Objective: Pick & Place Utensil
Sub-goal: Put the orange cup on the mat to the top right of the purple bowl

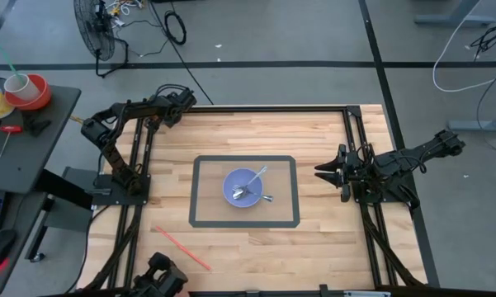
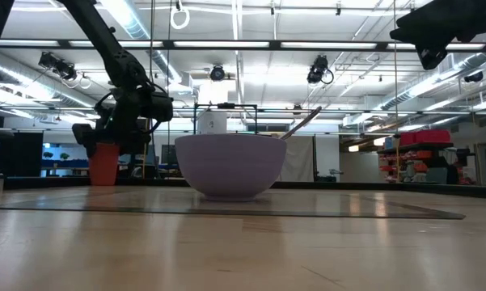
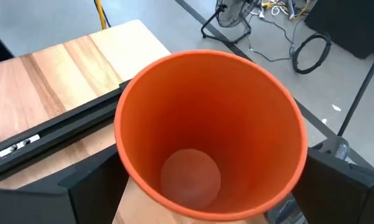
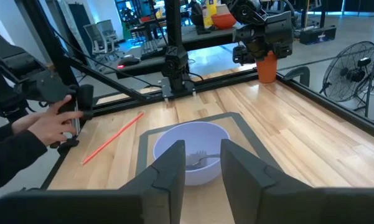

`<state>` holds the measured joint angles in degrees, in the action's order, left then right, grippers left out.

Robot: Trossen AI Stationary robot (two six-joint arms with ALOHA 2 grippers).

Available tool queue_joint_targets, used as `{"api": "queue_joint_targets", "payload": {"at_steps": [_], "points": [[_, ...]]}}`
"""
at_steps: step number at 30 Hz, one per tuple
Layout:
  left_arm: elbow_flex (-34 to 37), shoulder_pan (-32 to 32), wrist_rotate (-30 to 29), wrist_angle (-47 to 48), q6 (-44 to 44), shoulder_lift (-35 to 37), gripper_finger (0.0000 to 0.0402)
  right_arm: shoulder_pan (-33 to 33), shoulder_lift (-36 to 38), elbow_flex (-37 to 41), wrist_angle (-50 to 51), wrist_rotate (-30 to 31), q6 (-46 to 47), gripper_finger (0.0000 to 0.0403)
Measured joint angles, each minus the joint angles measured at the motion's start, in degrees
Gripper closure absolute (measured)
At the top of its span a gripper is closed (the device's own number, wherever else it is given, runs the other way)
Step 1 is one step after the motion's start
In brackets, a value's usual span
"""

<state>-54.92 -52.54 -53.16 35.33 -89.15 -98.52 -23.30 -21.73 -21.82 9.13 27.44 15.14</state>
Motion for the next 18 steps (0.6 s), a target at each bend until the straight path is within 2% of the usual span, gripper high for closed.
{"api": "queue_joint_targets", "payload": {"at_steps": [8, 13, 18], "points": [[0.0, 1.5, -4.9, 0.0, 1.3, 0.0, 0.0005, 0.0, 0.0, 0.0, 0.0, 0.0, 0.0, 0.0298], [0.0, 1.4, -4.4, 0.0, 2.1, 0.0, 0.0007, 0.0, 0.0, 0.0, 0.0, 0.0, 0.0, 0.0298], [-0.1, 1.2, -4.0, 0.1, 3.3, 0.0, 0.0036, 0.0, 0.0, 0.0, 0.0, 0.0, 0.0, 0.0298]]}}
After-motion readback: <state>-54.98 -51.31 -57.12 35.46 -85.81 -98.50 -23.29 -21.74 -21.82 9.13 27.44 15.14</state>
